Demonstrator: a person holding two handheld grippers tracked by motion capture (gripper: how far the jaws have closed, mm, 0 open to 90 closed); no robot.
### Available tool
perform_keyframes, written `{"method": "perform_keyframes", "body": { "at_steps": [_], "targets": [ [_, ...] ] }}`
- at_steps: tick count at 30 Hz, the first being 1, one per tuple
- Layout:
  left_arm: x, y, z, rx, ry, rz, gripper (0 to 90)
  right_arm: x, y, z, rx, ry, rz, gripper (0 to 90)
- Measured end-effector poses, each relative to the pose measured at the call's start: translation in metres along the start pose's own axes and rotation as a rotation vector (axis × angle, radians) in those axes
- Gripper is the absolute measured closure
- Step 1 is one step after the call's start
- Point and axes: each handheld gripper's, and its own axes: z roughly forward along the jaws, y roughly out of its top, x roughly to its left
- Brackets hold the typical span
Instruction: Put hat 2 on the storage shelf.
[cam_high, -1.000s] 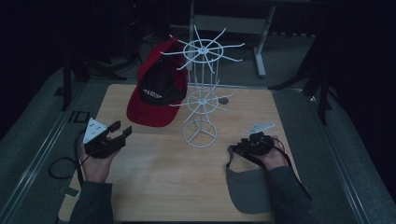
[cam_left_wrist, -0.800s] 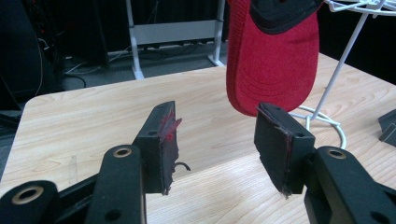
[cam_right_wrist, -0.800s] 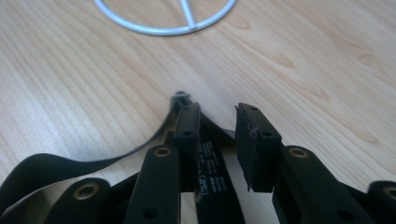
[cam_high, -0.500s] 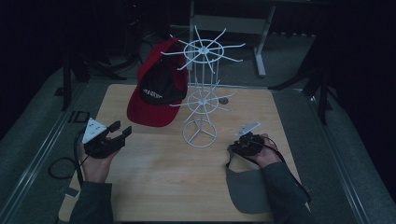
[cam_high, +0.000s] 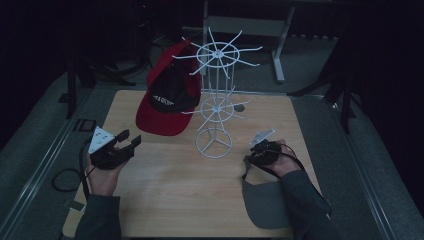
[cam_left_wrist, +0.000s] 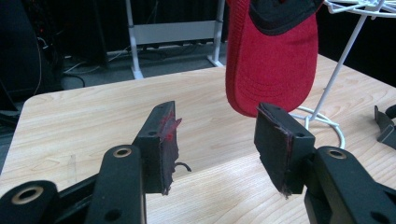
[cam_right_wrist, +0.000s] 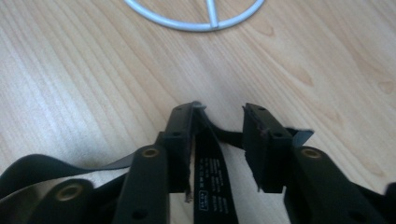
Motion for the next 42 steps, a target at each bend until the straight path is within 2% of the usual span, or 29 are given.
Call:
{"method": "perform_keyframes", "body": {
  "at_steps": [5,10,17,22,27,31,35,39,42],
  "targets": [
    [0.001,0.000,0.000,0.002,0.000,-0.001,49.8,-0.002,0.001,0.003,-0.006,0.023,-0.011,58.0],
    [0.001,0.000,0.000,0.001,0.000,-0.002,49.6,-0.006,-0.001,0.002,0.001,0.075,-0.008,66.9],
    [0.000,0.000,0.001,0.001,-0.002,-0.003,48.6,-0.006,-0.008,0.002,0.037,0.117,-0.005,73.8],
    [-0.001,0.000,0.001,0.004,-0.003,-0.001,48.6,-0.004,-0.010,0.004,0.048,0.116,-0.021,75.2],
    [-0.001,0.000,0.001,0.005,-0.003,-0.002,48.5,-0.003,-0.009,0.009,0.066,0.096,-0.023,73.9],
    [0.000,0.000,0.001,0.004,-0.002,-0.002,48.6,-0.002,-0.008,0.016,0.084,0.092,-0.013,73.9],
    [0.000,0.000,0.000,0.002,-0.002,-0.002,48.6,-0.004,-0.004,0.019,0.104,0.096,0.026,78.2],
    [0.000,0.000,0.000,0.002,-0.003,-0.002,48.6,-0.003,-0.003,0.020,0.113,0.103,0.025,80.7],
    [0.000,0.000,0.000,0.003,-0.003,-0.001,48.6,-0.002,0.001,0.020,0.143,0.102,0.031,83.0]
  ]
}}
